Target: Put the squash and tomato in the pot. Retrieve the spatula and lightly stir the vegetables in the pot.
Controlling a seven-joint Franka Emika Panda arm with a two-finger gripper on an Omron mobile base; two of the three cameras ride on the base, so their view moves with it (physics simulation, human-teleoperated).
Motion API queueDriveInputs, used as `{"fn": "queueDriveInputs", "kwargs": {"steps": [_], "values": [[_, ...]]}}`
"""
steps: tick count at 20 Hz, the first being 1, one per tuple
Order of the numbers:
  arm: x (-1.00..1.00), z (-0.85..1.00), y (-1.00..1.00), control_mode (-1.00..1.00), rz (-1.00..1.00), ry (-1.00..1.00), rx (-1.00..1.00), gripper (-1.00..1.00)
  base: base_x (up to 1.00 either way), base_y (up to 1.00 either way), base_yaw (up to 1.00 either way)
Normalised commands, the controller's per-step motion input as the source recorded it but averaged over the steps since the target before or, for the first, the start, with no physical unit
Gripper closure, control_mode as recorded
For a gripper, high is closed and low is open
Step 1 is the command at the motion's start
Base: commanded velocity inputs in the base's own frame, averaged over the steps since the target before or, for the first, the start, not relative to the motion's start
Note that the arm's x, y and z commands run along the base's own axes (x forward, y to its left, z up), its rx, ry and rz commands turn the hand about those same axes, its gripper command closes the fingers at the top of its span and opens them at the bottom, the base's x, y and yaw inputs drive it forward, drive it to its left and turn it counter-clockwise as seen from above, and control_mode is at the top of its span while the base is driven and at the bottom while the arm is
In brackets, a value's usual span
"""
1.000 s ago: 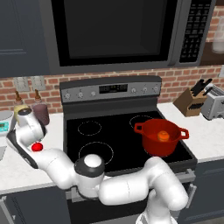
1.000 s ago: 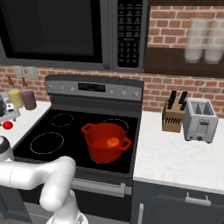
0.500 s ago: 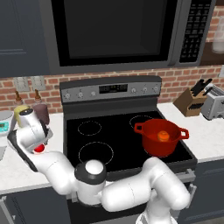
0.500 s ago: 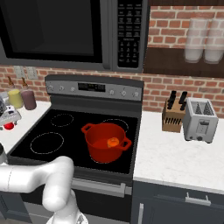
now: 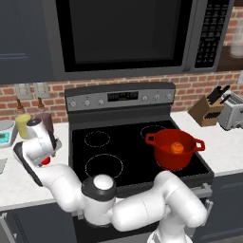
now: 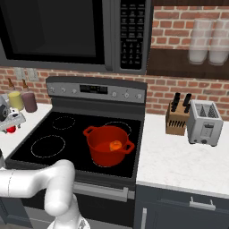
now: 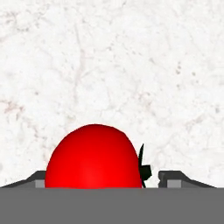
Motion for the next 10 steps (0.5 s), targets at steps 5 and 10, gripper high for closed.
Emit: {"fn": "queueDriveInputs", "kwargs": {"steps": [5,10], "values": [[-0.33,-0.01,-0.23,-1.00,0.00,0.00,0.00,1.00,0.00,0.00,0.00],[-0.82,0.24,-0.84,-1.00,0.02,-0.14,-0.06,1.00,0.00,0.00,0.00]]}}
